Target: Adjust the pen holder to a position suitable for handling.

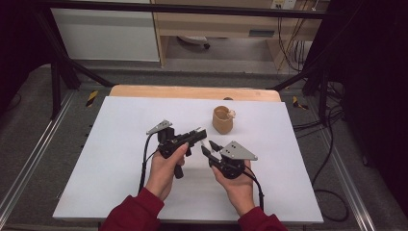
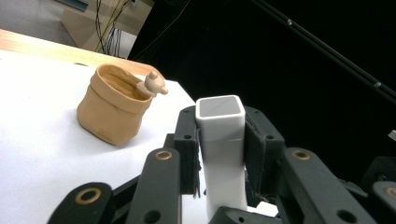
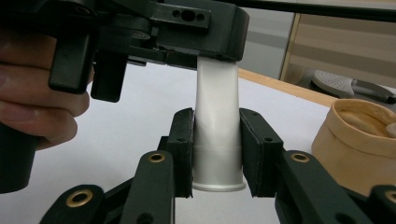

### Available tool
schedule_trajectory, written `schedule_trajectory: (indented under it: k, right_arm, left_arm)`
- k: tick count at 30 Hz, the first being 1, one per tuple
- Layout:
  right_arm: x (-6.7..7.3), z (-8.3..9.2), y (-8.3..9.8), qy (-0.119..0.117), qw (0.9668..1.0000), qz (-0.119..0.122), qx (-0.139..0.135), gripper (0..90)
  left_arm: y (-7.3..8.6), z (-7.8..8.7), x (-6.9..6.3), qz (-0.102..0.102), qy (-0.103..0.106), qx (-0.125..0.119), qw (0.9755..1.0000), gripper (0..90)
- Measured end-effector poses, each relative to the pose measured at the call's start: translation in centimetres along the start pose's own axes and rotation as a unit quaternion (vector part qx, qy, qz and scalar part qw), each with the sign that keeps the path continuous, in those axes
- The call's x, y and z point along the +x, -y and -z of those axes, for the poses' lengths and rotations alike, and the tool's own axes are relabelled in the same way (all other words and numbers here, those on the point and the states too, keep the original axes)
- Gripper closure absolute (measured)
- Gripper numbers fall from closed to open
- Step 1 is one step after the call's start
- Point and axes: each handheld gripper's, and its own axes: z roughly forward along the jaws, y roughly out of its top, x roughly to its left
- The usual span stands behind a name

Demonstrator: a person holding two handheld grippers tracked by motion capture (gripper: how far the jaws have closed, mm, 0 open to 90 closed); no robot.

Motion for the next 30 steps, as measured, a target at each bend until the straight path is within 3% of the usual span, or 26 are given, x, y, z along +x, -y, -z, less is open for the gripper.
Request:
schedule_trajectory:
  k: [15, 24, 30]
  right_arm:
    - [0.02, -0.19, 0.21, -0.005, 0.9999, -0.002, 0.011, 67.2]
    - [0.0, -0.36, 0.36, -0.01, 0.9998, -0.005, 0.018, 67.1]
    - [0.02, -0.43, 0.36, -0.012, 0.9997, -0.007, 0.021, 66.9]
  left_arm:
    - [0.11, 0.05, -0.39, -0.025, 0.001, 0.011, 0.9996, 71.3]
    - [0.2, 0.04, -0.59, -0.052, -0.005, 0.018, 0.9985, 71.4]
    - [0.12, 0.03, -1.03, -0.079, -0.011, 0.025, 0.9965, 71.4]
